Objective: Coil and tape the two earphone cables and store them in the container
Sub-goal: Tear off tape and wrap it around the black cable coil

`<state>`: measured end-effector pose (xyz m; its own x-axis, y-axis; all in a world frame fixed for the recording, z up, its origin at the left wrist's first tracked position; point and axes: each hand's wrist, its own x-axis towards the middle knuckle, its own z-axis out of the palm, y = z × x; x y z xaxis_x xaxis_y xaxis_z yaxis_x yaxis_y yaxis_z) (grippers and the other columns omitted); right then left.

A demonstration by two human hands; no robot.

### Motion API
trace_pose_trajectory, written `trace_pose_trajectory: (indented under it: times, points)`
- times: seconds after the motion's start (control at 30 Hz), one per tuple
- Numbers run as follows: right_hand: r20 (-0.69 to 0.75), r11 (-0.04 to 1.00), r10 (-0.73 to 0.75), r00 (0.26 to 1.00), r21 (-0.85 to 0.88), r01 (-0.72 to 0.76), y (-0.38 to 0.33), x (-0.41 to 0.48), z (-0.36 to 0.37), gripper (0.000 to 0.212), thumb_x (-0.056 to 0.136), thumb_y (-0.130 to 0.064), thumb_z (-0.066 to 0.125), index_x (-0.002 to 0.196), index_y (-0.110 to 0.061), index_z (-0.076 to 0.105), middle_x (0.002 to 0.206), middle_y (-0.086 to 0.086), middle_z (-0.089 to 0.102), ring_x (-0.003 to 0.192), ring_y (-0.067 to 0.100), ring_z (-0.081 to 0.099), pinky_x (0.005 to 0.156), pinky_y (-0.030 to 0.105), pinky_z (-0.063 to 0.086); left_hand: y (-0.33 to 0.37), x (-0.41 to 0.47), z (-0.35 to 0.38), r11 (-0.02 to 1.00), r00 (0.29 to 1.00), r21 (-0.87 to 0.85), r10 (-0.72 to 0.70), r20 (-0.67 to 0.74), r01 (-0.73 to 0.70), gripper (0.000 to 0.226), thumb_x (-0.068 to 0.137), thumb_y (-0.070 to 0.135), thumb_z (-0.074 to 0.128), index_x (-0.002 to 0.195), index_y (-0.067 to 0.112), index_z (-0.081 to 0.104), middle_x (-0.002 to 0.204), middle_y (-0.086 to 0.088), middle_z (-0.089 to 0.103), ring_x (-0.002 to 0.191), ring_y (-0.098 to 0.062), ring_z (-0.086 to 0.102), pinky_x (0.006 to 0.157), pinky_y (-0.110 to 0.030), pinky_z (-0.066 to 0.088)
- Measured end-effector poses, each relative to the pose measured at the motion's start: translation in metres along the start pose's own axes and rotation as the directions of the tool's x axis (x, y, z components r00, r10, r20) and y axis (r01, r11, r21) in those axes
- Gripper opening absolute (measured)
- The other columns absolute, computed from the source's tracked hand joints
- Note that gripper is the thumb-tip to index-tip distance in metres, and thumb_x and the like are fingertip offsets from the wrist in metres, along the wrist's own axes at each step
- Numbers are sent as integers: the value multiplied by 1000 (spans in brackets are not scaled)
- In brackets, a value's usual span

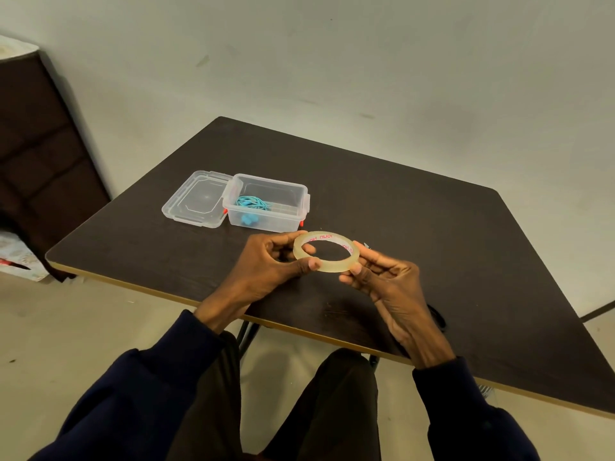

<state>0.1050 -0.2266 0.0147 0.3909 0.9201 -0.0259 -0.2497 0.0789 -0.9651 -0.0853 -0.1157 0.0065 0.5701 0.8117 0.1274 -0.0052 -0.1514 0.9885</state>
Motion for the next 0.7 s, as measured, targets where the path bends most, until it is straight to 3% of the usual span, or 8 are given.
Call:
trace_pose_trajectory:
  times: [0.17, 0.33, 0.43, 0.53, 0.7]
  points:
    - [10, 996, 21, 1000, 85, -22, -2, 4, 4, 48, 80, 2, 67, 127, 3, 62, 118, 20, 72, 99, 33, 74, 74, 34, 64, 4, 1, 2, 999, 1000, -38, -18, -23, 17, 52, 65, 30, 81, 115, 24, 67, 99, 3, 77, 97, -17, 72, 83, -20, 56]
    - [63, 990, 24, 998, 134, -33, 7, 4, 16, 46, 90, -10, 62, 136, -10, 55, 121, 24, 69, 101, 38, 70, 77, 41, 63, 7, 2, 16, 1000, 989, -4, 5, -150, -5, 54, 64, 27, 88, 113, 26, 65, 94, 7, 75, 88, -3, 71, 72, -12, 54]
    - [0, 998, -11, 1000, 60, 11, 7, 8, 17, 51, 91, -8, 62, 141, -10, 53, 104, 18, 73, 80, 27, 68, 68, 34, 62, 8, 6, 16, 999, 994, 27, -16, -108, 19, 58, 66, 28, 88, 119, 23, 63, 97, 5, 75, 91, -3, 71, 78, -17, 57]
    - [20, 1000, -26, 999, -8, 26, 0, 11, 12, 44, 95, -8, 57, 139, -10, 58, 89, 16, 68, 70, 24, 59, 62, 31, 58, 15, 11, 3, 980, 991, -151, -133, -30, 127, 57, 75, 37, 76, 128, 21, 62, 106, 1, 76, 98, -17, 73, 88, -36, 59]
    - [38, 979, -55, 998, -195, 61, -4, 15, 18, 29, 99, -15, 57, 123, -13, 71, 94, 24, 71, 70, 27, 57, 56, 26, 54, 19, 19, -9, 956, 979, -215, -183, 88, 198, 29, 96, 20, 58, 124, 17, 66, 103, -10, 75, 80, -28, 74, 77, -40, 62]
